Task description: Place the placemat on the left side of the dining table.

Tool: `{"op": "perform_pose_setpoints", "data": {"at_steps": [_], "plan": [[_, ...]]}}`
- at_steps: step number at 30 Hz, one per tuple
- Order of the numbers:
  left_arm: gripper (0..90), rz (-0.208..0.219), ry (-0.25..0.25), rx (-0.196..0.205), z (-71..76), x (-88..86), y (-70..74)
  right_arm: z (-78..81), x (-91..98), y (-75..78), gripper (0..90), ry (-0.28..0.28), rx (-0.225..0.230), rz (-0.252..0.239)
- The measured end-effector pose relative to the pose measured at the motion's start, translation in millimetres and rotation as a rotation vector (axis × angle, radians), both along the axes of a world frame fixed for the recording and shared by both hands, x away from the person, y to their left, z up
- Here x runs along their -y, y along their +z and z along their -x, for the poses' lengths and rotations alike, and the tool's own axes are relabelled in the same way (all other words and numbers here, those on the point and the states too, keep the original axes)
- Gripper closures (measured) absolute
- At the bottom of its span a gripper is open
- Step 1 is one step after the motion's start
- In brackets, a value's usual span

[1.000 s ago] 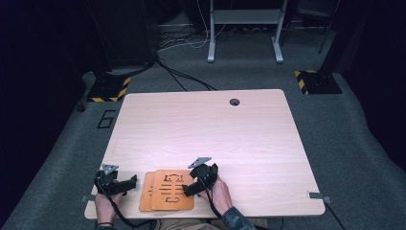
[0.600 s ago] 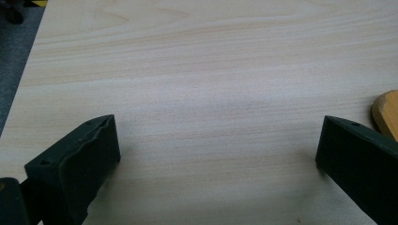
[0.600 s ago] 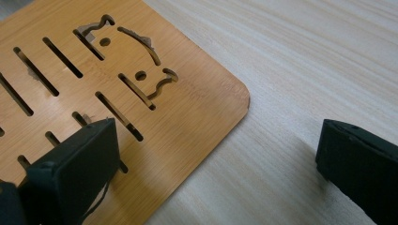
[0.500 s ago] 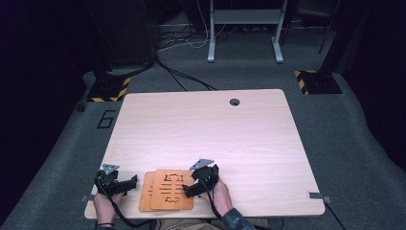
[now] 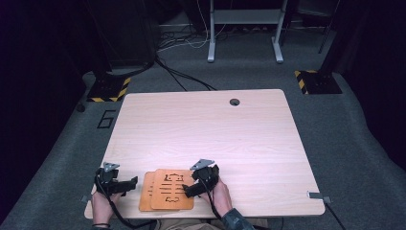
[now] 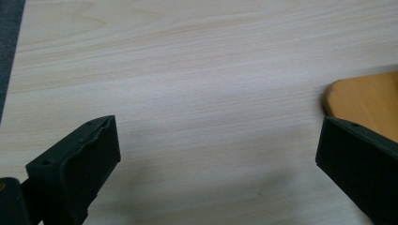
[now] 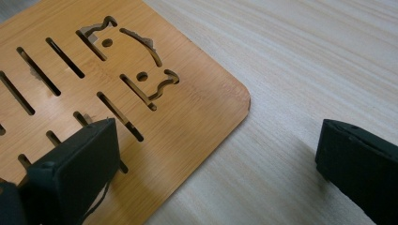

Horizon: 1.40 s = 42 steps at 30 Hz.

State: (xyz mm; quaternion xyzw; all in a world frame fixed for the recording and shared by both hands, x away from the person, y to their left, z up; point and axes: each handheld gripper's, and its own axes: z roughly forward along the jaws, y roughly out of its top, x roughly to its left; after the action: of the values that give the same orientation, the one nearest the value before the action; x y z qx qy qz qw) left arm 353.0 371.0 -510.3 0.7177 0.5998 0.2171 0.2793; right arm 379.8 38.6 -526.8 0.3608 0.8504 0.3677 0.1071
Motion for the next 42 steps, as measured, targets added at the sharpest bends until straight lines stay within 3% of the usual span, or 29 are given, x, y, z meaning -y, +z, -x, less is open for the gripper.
{"op": "perform_pose_setpoints", "data": {"at_steps": [8,23,32,34,42], "plan": [[0.1,0.049,-0.050,-0.052,1.5,10.9,17.6,-0.2,0.2,-0.2,0.0,-0.005,0.003,0.001],[0.1,0.086,-0.150,-0.109,1.4,38.0,33.4,0.8,0.7,0.2,0.0,-0.015,-0.013,0.000],[0.8,0.152,-0.210,-0.150,0.5,55.7,35.2,0.8,0.8,0.1,0.0,-0.015,-0.013,-0.001],[0.9,0.195,-0.236,-0.167,-0.2,59.1,35.7,0.9,0.8,0.1,0.0,-0.016,-0.012,-0.002],[0.1,0.179,-0.264,-0.191,-1.6,75.0,37.3,1.0,0.8,0.0,0.0,-0.017,-0.012,-0.003]]}}
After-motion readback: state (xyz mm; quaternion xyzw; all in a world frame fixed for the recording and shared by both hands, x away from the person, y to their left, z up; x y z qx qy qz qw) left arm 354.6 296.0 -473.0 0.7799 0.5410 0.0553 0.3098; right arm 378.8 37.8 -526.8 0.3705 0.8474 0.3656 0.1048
